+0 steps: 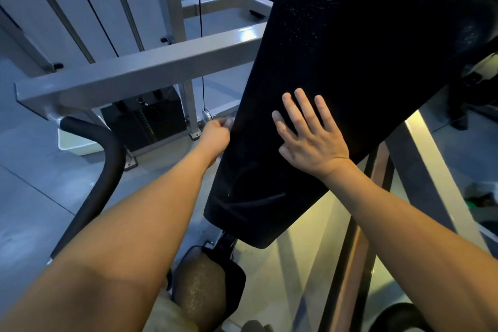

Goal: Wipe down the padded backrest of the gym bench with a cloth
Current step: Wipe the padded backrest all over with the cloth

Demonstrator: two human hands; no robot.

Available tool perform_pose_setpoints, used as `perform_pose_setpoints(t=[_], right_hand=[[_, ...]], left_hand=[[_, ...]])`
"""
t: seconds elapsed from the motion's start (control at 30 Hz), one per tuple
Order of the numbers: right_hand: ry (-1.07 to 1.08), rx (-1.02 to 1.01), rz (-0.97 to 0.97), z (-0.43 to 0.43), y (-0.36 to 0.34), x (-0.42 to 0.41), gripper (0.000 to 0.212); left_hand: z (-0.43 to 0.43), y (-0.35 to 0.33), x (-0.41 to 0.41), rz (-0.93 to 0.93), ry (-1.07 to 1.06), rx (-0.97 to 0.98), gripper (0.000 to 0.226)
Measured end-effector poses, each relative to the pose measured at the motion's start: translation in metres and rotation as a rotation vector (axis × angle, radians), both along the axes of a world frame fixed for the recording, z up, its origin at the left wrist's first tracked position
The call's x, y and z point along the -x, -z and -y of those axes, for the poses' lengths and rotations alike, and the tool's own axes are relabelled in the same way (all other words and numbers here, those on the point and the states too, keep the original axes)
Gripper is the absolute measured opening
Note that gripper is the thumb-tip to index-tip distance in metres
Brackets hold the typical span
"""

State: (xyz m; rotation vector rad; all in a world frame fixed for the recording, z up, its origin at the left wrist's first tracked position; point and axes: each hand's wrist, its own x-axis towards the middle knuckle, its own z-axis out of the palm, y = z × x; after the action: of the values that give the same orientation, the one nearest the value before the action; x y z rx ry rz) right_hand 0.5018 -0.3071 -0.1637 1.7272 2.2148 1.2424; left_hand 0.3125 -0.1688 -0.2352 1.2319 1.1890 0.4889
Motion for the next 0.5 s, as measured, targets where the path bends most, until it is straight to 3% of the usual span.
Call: perform_pose_setpoints(t=[0.1,0.27,0.43,0.5], right_hand=[[0.006,0.021,0.001,0.001,0.000,0.000,0.057],[0.008,0.013,-0.006,0.001,-0.001,0.001,0.056],[0.030,0.044,0.016,0.002,-0.001,0.003,0.058],[0.045,0.055,0.032,0.002,-0.001,0.002,0.059]], left_hand=[[-0.007,-0.029,-0.013,0.078,-0.073,-0.031,0.018],[0.023,-0.030,-0.010,0.099,-0.165,-0.330,0.036],[0.060,0.028,0.021,-0.130,-0.124,-0.227,0.032],[0.057,0.025,0.015,-0.143,-0.121,-0.203,0.033]])
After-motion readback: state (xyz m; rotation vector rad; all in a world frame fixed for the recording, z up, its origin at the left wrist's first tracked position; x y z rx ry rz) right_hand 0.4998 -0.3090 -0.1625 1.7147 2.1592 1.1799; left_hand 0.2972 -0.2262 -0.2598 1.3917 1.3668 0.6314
